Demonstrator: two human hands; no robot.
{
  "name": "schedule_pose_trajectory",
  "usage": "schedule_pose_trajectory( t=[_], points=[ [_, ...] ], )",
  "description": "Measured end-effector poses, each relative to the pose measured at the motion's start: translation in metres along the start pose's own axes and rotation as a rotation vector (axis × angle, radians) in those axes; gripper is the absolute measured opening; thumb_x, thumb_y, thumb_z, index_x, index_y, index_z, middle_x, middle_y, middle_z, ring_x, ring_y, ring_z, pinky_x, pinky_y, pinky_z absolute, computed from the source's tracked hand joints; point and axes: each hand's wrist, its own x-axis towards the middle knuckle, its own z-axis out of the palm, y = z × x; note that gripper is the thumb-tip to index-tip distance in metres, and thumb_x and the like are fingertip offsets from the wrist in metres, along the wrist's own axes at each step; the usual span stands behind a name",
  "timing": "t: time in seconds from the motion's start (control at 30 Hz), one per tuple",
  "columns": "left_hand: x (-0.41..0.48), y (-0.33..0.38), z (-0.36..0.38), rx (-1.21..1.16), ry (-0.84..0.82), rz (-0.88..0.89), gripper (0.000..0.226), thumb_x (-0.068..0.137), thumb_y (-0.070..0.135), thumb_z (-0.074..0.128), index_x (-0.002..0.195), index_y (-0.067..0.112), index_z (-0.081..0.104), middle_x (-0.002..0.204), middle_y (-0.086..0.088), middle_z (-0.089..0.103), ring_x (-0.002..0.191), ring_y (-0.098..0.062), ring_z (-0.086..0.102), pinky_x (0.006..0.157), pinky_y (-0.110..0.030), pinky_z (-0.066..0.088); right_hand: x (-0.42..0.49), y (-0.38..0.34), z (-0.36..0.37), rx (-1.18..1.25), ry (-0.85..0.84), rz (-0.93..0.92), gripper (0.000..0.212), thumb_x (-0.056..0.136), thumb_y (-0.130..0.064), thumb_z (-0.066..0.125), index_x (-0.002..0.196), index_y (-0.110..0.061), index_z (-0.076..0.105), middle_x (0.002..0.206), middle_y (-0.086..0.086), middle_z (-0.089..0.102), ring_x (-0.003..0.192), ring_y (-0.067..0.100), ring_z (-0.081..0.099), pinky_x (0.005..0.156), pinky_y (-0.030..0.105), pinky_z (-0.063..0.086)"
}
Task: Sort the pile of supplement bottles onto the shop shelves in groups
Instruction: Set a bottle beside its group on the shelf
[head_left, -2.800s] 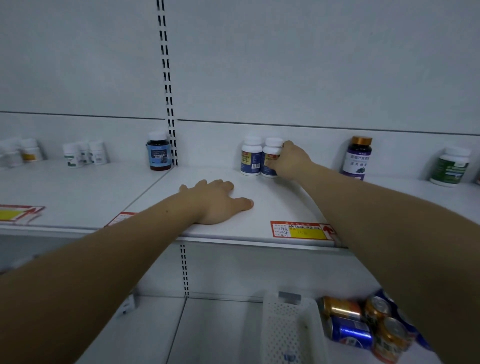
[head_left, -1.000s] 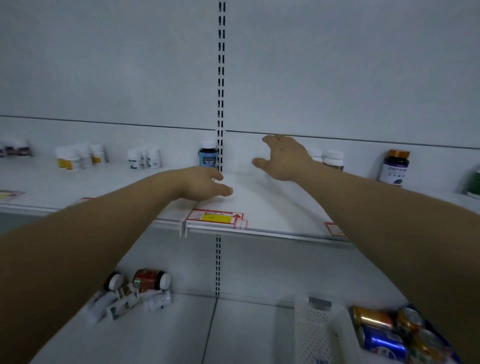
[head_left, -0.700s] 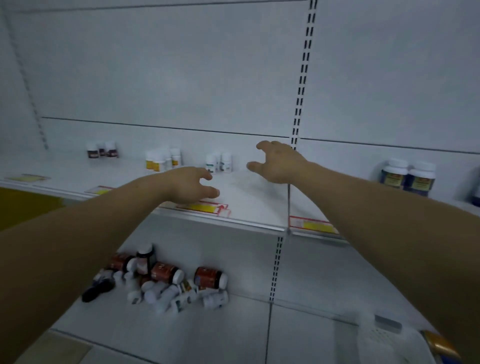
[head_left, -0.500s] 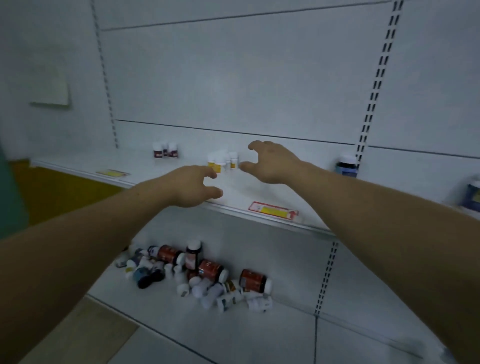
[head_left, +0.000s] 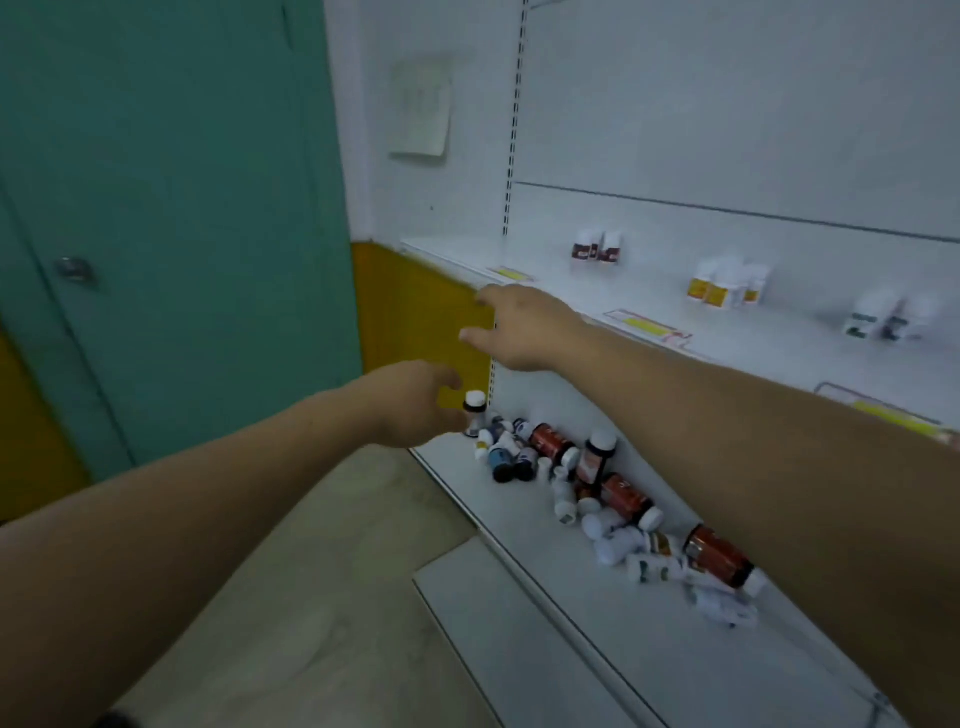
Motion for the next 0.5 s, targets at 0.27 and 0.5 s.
schedule_pose_trajectory(
  t=[0.27, 0.5],
  points=[
    [0.024, -0.072, 0.063, -0.046, -0.143, 0.042, 0.057, 0.092, 0.050, 0.052, 0.140, 0.022, 0.042, 0.141, -0.005, 0.044, 0.124, -0.021, 0.045, 0.094, -0.028, 0.040, 0.031, -0.004, 0.119, 0.013, -0.196, 0.146, 0.050, 0.096, -0.048, 0.045, 0.134, -0.016, 0.046, 0.130, 0.010, 0.053, 0.110, 0.026, 0.051, 0.080, 0.033, 0.040],
    [0.086, -0.138, 0.094, -0.044, -0.274, 0.105, 0.055, 0.091, 0.046, 0.054, 0.139, 0.018, 0.044, 0.139, -0.006, 0.047, 0.122, -0.022, 0.048, 0.097, -0.029, 0.041, 0.051, 0.010, 0.196, 0.128, -0.293, 0.383, 0.047, 0.093, -0.047, 0.047, 0.124, -0.012, 0.053, 0.124, 0.012, 0.058, 0.103, 0.030, 0.055, 0.083, 0.033, 0.046]
  ],
)
